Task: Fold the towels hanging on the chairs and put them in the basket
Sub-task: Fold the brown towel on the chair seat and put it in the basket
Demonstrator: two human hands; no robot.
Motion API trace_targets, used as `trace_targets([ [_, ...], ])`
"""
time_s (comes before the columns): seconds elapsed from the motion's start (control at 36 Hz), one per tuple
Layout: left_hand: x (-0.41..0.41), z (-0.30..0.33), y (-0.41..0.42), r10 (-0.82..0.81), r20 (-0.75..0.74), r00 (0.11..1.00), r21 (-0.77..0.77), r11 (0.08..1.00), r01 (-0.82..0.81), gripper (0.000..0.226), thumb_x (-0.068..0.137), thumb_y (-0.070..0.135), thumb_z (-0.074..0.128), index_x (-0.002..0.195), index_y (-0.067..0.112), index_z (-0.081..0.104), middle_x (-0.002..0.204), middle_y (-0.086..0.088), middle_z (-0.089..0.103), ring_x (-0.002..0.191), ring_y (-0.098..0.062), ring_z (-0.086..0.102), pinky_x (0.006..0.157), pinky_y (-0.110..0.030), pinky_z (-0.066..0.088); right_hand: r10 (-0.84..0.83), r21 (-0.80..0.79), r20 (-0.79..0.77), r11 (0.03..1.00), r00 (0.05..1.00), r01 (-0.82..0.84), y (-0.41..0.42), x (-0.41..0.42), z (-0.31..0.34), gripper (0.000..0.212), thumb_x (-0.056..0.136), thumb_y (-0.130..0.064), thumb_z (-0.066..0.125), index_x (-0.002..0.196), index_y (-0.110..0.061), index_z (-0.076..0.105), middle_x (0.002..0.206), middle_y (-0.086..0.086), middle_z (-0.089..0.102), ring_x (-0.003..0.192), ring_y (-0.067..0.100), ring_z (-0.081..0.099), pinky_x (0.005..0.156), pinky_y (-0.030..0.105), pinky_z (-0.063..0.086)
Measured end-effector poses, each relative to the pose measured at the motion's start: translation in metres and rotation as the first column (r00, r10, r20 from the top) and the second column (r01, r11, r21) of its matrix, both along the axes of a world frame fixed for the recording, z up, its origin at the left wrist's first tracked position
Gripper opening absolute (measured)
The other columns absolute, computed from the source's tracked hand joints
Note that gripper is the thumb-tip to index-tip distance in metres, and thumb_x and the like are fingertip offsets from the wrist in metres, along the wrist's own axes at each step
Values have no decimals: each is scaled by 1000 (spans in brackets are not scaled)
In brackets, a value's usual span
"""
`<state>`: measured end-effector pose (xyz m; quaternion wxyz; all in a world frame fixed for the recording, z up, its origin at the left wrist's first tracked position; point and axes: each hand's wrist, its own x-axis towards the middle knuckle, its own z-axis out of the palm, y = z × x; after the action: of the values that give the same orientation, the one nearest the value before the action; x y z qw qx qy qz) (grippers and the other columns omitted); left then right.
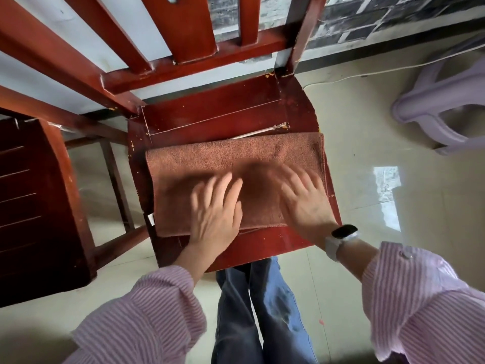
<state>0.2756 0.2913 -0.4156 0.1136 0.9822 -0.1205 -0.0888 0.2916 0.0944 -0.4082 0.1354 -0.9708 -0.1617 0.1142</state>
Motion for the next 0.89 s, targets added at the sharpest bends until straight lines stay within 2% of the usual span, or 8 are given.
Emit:
trace_targets([
  [0.11, 38, -12, -19, 63, -94, 994, 65, 996, -57, 54, 90, 33, 36, 142, 24, 28, 152, -6, 25, 141, -29, 16, 110, -59, 10, -68, -123, -67, 991, 995, 60, 20, 40, -17, 51, 90, -26, 33, 141, -21, 32, 150, 10, 28, 139, 32, 24, 109, 58, 12],
  [0.28, 46, -34, 6, 182, -195, 964, 189, 971, -145, 58, 92, 51, 20, 145, 35, 5, 156, -3, -2, 142, -30, -8, 106, -65, -5, -76, -222, -88, 973, 993, 55, -9, 53, -40, 53, 93, -42, 23, 144, -29, 20, 153, 7, 22, 141, 31, 19, 112, 53, 11],
  [0.39, 42, -33, 23, 154, -211, 965, 203, 973, -111, 62, 88, 58, 16, 144, 36, 4, 156, -3, -2, 142, -31, -8, 106, -67, -4, -246, -182, -127, 958, 961, 221, -39, 62, -34, 55, 93, -38, 17, 146, -24, 14, 155, -2, 12, 143, 23, 8, 113, 52, -1],
  [0.5, 43, -29, 21, 164, -224, 961, 229, 967, -112, 63, 89, 57, 23, 145, 35, 5, 156, -4, -3, 142, -33, -9, 105, -69, -3, -254, -30, -110, 967, 961, 252, -62, 75, -20, 45, 90, -28, 35, 132, -13, 46, 143, 8, 38, 130, 31, 35, 103, 49, 31],
  [0.56, 44, -25, 16, 176, -219, 960, 230, 965, -124, 62, 90, 53, 31, 145, 34, 8, 156, -6, -3, 141, -35, -9, 105, -68, -4, -287, -31, -107, 958, 952, 285, -64, 82, -16, 34, 88, -25, 47, 118, -12, 56, 130, 11, 46, 117, 32, 42, 96, 46, 35],
  [0.69, 43, -20, 6, 141, -240, 960, 243, 967, -81, 58, 92, 43, 37, 145, 34, 13, 156, -8, 5, 141, -38, -1, 102, -71, 3, -404, -1, -340, 903, 849, 429, -58, 99, -6, 29, 84, -23, 54, 110, -11, 55, 113, 10, 48, 107, 26, 45, 91, 36, 39],
  [0.81, 43, -19, 3, 195, -290, 937, 262, 958, -118, 59, 90, 44, 39, 143, 36, 14, 155, -11, 13, 140, -43, 7, 98, -74, 11, -429, 79, -359, 871, 829, 485, -60, 98, 1, 22, 82, -21, 54, 101, -12, 50, 99, 7, 53, 94, 25, 50, 72, 29, 37],
  [0.89, 44, -17, 1, 216, -302, 929, 268, 954, -135, 60, 89, 45, 40, 142, 38, 11, 155, -10, 11, 140, -43, 5, 98, -74, 11, -435, 126, -475, 827, 765, 548, -60, 94, 6, 31, 86, -28, 55, 112, -14, 44, 94, 4, 57, 81, 23, 54, 58, 26, 38],
])
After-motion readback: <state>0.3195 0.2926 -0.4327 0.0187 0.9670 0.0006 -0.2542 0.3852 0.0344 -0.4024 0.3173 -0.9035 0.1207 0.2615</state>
